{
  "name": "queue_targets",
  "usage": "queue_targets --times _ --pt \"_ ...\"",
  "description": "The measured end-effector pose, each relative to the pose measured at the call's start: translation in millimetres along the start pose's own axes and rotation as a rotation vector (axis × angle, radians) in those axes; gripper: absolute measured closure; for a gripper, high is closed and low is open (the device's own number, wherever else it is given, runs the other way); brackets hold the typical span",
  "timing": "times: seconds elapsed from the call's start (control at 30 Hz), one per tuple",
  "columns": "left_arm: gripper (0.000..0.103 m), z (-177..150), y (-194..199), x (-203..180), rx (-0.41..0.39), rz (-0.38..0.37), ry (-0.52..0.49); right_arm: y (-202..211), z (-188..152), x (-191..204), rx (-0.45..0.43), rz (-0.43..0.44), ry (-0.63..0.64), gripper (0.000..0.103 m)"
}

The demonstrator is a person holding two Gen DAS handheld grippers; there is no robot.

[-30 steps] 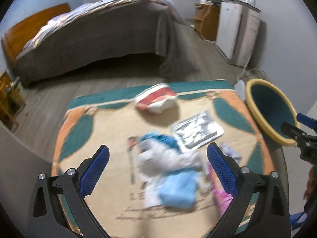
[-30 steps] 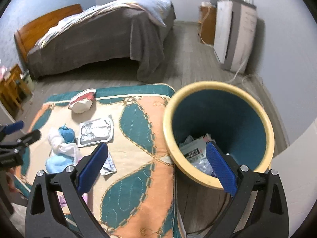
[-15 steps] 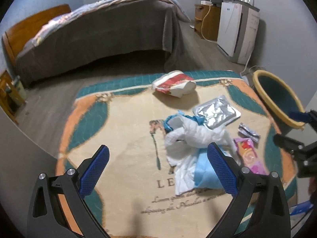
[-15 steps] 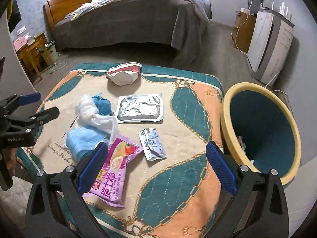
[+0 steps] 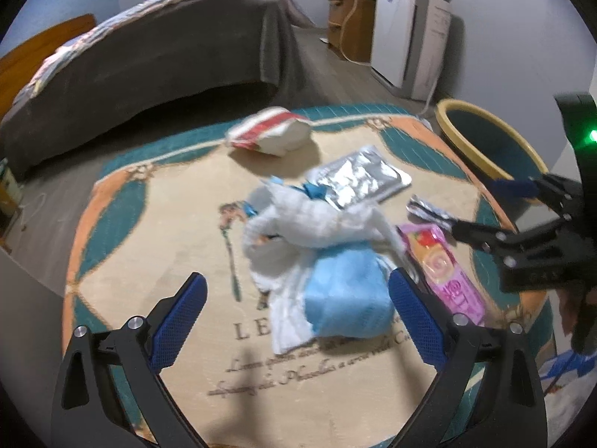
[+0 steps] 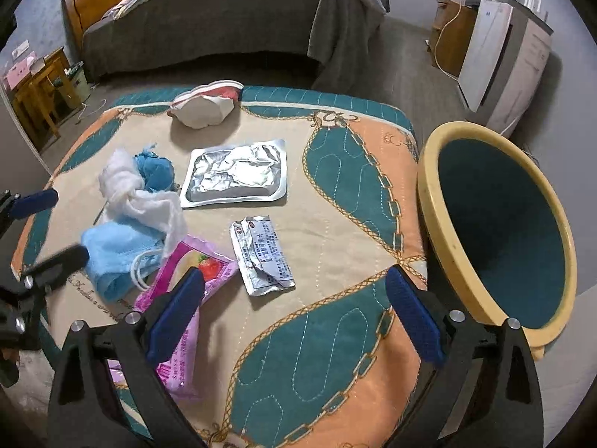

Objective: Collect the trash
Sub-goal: 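Withdraw both open tools from the bin back over the rug, then grasp the silver blister pack with right tool while left tool grasps blue mask, then carry blister pack and mask over the bin and open both tools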

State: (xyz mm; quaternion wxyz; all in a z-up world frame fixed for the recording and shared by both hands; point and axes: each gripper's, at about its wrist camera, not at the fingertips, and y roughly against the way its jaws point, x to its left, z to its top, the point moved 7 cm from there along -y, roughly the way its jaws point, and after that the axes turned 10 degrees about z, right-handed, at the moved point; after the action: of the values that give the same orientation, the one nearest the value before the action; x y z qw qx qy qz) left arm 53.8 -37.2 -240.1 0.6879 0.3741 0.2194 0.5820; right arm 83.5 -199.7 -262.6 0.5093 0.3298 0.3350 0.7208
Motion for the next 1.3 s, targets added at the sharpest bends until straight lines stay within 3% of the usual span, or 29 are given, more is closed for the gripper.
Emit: queue_targets --times 0.1,0.43,0.5,0.53,0.83,1.3 --pt "0.01 -6.4 -6.1 -9.2 0.02 -0.025 -0.02 -6.9 -0.7 -2.1 0.017 0.02 -0.013 0.028" --pt "0.039 -10.8 -22.6 -24.8 0.063 -0.073 -0.071 -30.0 6.3 6.8 0.064 0.151 -0.029 0.054" --pt "0.046 -10.7 -23.5 -26.5 0.063 -0.085 -0.08 -30.1 8.3 7.2 0.06 0.159 -0.029 0.074" --pt "0.051 -10.5 -23.8 -27.8 0.063 -0.091 -0.086 -30.0 8.6 7.4 0.059 0.163 -0.03 0.078" --pt "0.068 2.0 -6.5 -32.2 0.005 -0.119 -0.102 -12.5 8.7 2.4 0.016 0.148 -0.038 0.079" --pt "0.069 61.3 48.2 -24.0 -0.178 -0.149 -0.04 44.6 43.8 -6.9 -0.122 0.136 -0.06 0.079"
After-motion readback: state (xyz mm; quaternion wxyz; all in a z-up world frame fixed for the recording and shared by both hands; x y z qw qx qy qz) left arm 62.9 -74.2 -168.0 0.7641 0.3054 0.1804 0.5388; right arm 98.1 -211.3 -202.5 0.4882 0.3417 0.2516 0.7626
